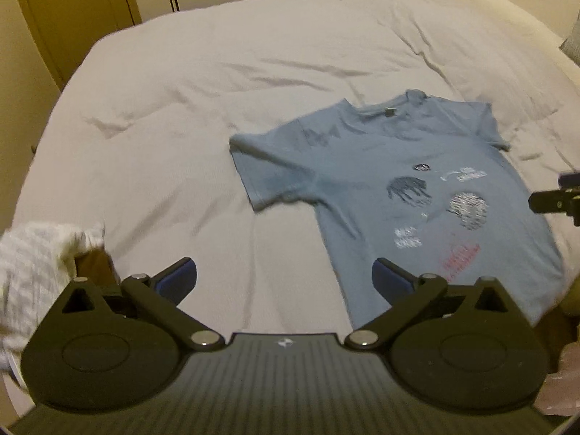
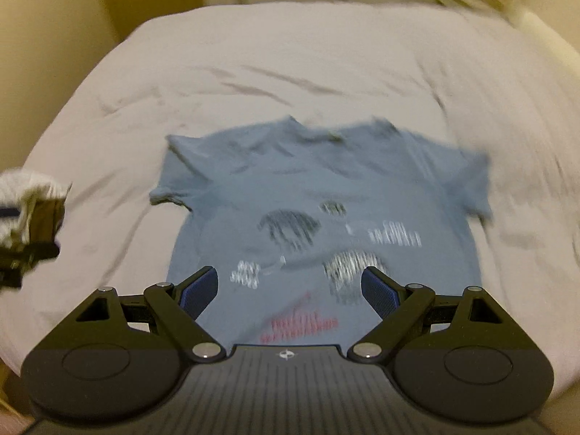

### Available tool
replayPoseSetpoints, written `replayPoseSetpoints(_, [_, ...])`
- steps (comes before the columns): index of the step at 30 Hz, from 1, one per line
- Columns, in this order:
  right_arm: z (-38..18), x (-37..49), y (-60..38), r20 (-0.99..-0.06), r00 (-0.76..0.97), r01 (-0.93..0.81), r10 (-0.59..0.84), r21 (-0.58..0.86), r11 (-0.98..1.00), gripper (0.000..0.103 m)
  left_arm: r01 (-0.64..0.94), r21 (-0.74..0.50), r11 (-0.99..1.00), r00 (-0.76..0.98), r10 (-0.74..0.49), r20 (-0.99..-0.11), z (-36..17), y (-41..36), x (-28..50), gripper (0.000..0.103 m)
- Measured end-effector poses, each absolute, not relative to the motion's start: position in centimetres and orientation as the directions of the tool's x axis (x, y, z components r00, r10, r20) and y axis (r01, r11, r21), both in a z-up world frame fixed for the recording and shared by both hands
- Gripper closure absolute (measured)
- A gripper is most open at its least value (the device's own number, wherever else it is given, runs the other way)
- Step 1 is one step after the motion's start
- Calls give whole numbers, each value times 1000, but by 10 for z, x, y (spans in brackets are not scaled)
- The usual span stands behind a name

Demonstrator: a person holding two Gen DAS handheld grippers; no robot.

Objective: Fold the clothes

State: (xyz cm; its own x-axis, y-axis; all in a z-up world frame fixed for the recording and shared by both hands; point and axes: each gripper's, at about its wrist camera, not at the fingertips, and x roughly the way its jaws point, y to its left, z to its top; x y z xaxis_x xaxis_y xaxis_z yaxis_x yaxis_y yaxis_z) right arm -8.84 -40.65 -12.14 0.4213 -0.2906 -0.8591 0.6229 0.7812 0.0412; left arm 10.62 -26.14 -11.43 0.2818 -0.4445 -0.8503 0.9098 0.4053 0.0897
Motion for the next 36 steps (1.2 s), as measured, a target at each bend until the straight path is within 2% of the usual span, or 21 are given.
replayPoseSetpoints(5, [-131, -34, -401, -842, 470, 485, -265, -5, 875, 22, 923, 125, 363, 288, -439, -851, -137, -283, 142, 1])
replayPoseSetpoints(9, [-144, 7, -389, -837, 479, 416, -264, -49, 908, 29, 926, 47, 374, 231, -463, -856, -163, -293, 181, 2])
replayPoseSetpoints(13, [-169, 45, -366, -824, 460, 327, -332, -190, 926, 39, 947, 5, 321, 167, -480, -861, -197, -306, 219, 10])
replayPoseSetpoints(21, [-260, 137, -310, -821, 466, 13, -329, -366, 931, 55, 968, 237, -85, 154, -543, -825, -245, -331, 273, 17])
replayPoseSetpoints(25, [-309, 180, -305, -826, 442, -51, -350, -412, 910, 62, 954, 263, -144, 145, -545, -826, -265, -348, 302, 17])
replayPoseSetpoints(33, [-360, 209, -310, -822, 404, -138, -401, -488, 862, 62, 941, 278, -191, 139, -530, -836, -298, -377, 329, 17])
replayPoseSetpoints(34, [-359, 210, -313, -820, 410, -123, -399, -483, 867, 67, 941, 276, -197, 135, -530, -837, -300, -379, 330, 17])
replayPoseSetpoints(35, [-357, 210, -317, -819, 416, -104, -395, -475, 874, 85, 940, 273, -203, 128, -531, -837, -301, -381, 330, 17])
replayPoseSetpoints(36, [-353, 210, -322, -819, 422, -73, -388, -457, 886, 98, 939, 271, -210, 122, -533, -837, -301, -382, 330, 16])
